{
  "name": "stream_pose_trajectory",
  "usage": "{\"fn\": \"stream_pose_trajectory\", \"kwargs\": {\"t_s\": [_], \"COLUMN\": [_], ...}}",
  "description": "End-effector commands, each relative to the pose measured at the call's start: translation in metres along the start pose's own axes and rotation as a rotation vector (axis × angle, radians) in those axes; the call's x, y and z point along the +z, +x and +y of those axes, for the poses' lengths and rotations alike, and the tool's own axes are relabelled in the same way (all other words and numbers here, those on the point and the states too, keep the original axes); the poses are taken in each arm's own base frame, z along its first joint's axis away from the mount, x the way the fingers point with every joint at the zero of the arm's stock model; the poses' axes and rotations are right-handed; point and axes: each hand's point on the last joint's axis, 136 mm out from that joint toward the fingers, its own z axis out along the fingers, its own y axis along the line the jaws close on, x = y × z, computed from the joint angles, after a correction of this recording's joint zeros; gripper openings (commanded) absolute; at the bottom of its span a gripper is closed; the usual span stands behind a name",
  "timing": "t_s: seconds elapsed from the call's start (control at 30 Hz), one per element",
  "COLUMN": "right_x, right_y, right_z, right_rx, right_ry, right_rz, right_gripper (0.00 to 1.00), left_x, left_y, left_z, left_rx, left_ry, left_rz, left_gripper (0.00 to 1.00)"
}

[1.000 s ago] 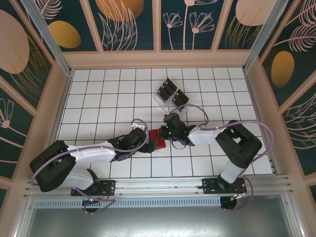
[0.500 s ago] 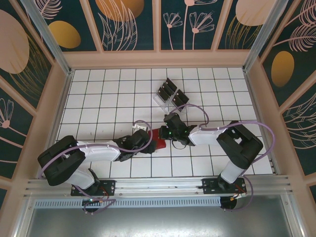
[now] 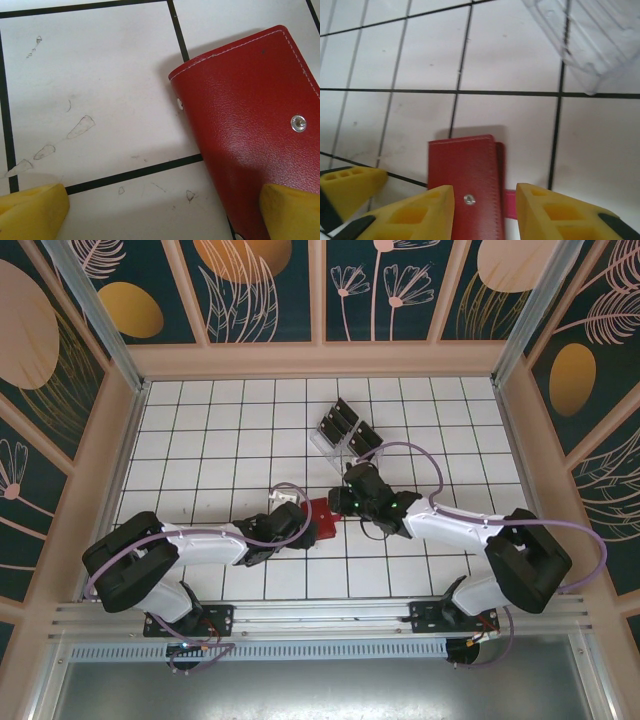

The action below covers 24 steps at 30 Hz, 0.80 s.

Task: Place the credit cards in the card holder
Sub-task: Close the button on the card holder.

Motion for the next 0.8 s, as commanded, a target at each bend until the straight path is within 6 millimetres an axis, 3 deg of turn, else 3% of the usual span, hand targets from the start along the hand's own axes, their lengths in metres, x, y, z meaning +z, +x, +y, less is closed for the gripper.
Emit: {"fn": "stream_pose_trajectory", "kwargs": {"t_s": [0.0,0.33,0.63,0.77], "right_x": [0.004,0.017,0.017,0.018], "right_y": [0.007,0.011,0.019,0.022], "right_z": [-0.023,-0.022,-0.025,-0.026], "right_rx": [-0.045,-0.059,-0.053,-0.048], "right_ry": [0.108,0.107,0.102,0.097], "right_rz": [0.023,0.048,0.064,0.071], "right_gripper": [0.38,0.33,0.15,0.14], "left_x": [0.009,0.009,0.010,0.011], "left_y": [0.017,0.020,0.021,0.021], "left_z": [0.024,0.025,0.025,0.025], "left_rx": [0.011,0.007,0.010,0.011], "left_ry": [-0.097,-0.095,-0.092,-0.093], "left_rz": [0.047,0.050,0.051,0.051], "left_gripper": [0.99,0.99,0.99,0.99]}}
